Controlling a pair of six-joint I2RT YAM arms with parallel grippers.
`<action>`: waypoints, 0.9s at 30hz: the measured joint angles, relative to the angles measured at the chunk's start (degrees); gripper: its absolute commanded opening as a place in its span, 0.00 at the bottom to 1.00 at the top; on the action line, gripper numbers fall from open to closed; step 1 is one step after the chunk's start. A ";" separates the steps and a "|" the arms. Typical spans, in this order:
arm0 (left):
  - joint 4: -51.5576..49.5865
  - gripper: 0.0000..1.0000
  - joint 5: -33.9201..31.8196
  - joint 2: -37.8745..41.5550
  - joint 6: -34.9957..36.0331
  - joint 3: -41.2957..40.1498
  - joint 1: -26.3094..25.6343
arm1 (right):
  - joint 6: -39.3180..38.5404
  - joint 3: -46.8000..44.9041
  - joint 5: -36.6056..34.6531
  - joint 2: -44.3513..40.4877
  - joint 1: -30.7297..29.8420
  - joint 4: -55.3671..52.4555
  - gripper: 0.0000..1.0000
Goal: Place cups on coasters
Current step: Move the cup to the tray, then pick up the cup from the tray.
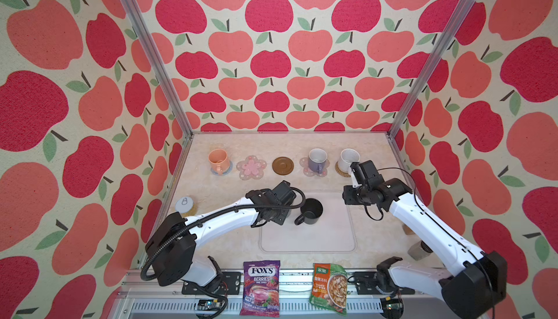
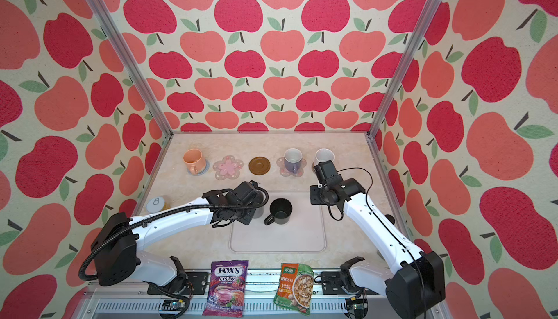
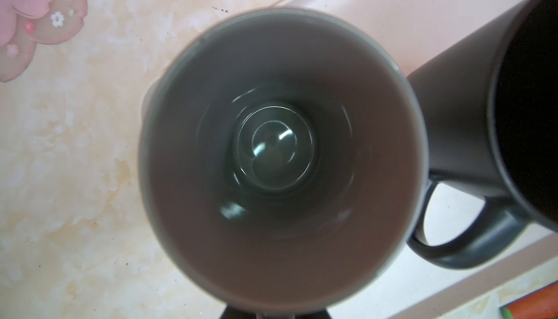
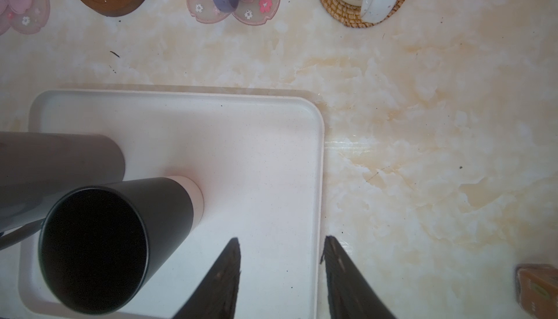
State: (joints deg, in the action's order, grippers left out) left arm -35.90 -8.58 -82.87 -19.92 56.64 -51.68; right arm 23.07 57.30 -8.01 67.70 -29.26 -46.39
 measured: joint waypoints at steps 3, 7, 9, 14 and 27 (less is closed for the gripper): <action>-0.87 0.00 -1.29 0.44 0.02 0.00 0.00 | 0.00 0.00 0.00 0.00 0.00 0.00 0.48; -1.20 0.00 -3.32 2.60 0.07 -0.07 0.00 | 0.00 0.00 -0.02 0.00 0.00 -0.02 0.48; -1.05 0.00 -4.33 4.39 0.24 -0.11 0.00 | 0.00 0.00 -0.02 0.00 0.00 -0.02 0.48; -0.50 0.00 -5.99 6.82 0.92 -0.11 0.44 | 0.00 0.00 -0.02 0.00 0.00 -0.02 0.48; -0.48 0.00 -6.58 6.75 1.79 -0.13 5.64 | 0.00 0.00 -0.02 0.02 0.00 0.02 0.48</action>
State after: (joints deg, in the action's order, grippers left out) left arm -36.38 -15.16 -76.12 -18.13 56.51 -46.04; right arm 23.07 57.30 -8.03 67.72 -29.26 -46.37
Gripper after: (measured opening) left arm 0.161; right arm 0.480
